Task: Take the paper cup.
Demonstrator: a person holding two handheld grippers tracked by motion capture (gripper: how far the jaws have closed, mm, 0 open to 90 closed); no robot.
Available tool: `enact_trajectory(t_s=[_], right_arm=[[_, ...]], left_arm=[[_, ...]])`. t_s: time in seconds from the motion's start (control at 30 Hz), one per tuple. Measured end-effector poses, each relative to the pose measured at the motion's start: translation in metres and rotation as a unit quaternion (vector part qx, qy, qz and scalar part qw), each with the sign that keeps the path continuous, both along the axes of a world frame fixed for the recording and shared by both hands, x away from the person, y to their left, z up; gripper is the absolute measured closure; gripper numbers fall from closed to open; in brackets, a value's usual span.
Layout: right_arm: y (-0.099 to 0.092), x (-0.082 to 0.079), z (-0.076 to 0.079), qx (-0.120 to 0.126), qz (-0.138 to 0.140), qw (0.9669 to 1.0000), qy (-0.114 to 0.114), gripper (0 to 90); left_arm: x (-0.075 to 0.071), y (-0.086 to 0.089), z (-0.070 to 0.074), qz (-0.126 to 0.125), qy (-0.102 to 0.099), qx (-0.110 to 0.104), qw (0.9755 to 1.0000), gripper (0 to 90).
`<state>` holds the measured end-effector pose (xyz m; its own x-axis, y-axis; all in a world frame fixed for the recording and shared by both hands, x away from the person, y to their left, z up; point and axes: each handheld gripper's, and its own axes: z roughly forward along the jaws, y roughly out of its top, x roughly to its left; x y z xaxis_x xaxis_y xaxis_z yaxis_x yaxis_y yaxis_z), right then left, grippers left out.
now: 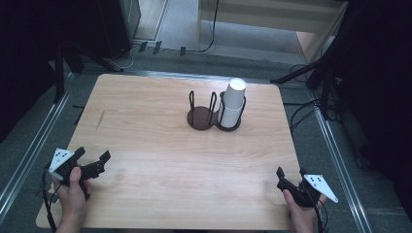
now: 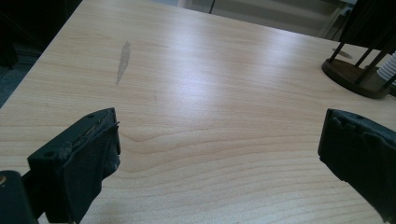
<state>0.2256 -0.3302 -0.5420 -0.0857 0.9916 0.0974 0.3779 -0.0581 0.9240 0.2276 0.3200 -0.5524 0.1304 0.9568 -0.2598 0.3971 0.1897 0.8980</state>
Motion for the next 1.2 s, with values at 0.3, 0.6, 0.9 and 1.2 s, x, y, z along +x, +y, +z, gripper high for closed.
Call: enact_trajectory(t_s=[0.3,0.6,0.9,1.2], right_arm=[[0.007,0.003,0.004,-0.013,0.013,0.9998,0.011,14.7],[0.022,0.015,0.014,-0.01,0.023,0.9996,0.016,15.6],[0.049,0.04,0.045,-0.013,0.041,0.9991,-0.004,15.8],[0.066,0.061,0.069,-0.014,0.052,0.9985,-0.011,15.7]], left_arm=[[-0.001,-0.007,0.001,0.002,-0.004,0.029,0.9996,0.0],[0.0,-0.004,0.001,-0.012,-0.001,0.01,0.9999,0.0],[0.002,-0.001,0.0,-0.023,0.007,-0.001,0.9997,0.0],[0.002,0.0,0.0,-0.026,0.006,-0.006,0.9996,0.0]])
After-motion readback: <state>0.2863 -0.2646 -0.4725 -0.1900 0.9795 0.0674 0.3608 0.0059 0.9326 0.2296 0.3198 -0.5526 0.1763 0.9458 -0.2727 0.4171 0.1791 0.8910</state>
